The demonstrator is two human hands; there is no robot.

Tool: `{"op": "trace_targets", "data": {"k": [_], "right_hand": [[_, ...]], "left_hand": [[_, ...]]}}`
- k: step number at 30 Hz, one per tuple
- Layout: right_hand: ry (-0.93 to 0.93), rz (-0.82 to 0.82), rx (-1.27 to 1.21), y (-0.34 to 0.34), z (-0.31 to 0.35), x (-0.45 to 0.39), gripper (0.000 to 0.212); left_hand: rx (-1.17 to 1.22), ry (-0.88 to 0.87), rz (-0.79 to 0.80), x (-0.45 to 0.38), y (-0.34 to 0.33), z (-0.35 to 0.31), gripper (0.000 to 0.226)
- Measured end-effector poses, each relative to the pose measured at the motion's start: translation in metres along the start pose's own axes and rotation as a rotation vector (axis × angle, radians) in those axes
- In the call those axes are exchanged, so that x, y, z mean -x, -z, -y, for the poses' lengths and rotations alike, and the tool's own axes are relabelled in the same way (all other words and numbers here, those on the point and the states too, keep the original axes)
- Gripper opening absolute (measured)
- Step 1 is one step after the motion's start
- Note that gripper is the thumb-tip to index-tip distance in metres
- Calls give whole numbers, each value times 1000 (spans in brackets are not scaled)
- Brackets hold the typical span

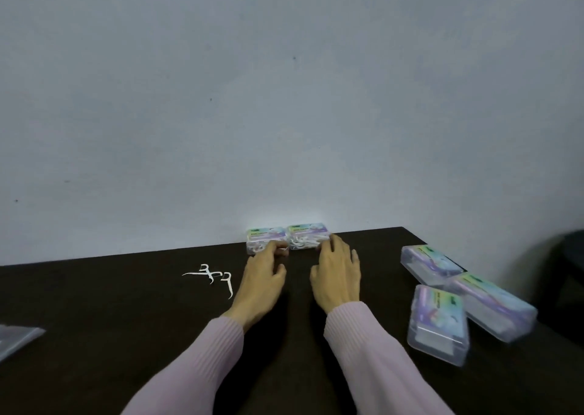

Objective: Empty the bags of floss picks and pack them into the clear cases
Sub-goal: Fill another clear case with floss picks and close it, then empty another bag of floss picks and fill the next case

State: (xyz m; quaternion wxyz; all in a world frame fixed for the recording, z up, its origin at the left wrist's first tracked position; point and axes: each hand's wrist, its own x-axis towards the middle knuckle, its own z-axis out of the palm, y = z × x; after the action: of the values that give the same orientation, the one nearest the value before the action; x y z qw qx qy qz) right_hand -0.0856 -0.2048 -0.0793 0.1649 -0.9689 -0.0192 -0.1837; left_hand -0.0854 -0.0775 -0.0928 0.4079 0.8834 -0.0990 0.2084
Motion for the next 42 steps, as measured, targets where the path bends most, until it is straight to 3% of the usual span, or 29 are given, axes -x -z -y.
{"op": "trace_targets", "data": {"k": [10, 15, 20, 27, 31, 34, 38, 42], "right_hand": [[-223, 151, 221, 78, -48, 50, 48], [-288, 132, 327, 81, -58, 80, 53], [-416, 243, 263, 72, -56, 93, 64], [-132, 229, 131, 60, -14, 92, 49], [58, 244, -5, 57, 0, 86, 39], [167, 273, -42, 50, 2, 79, 45], [161, 348, -230, 31, 2, 67, 50], [104, 391, -490, 15, 1, 62, 79]], "left_hand": [[99, 1, 143, 43, -23, -51, 35], [110, 1, 192, 62, -28, -69, 34], [112, -4, 207, 74, -26, -70, 35], [97, 12, 132, 74, -8, -55, 31], [-40, 24, 83, 72, 12, -33, 27], [-131, 19, 77, 75, 28, -15, 32], [-238, -14, 76, 81, 44, -3, 39], [-308, -20, 91, 82, 50, 1, 36]]}}
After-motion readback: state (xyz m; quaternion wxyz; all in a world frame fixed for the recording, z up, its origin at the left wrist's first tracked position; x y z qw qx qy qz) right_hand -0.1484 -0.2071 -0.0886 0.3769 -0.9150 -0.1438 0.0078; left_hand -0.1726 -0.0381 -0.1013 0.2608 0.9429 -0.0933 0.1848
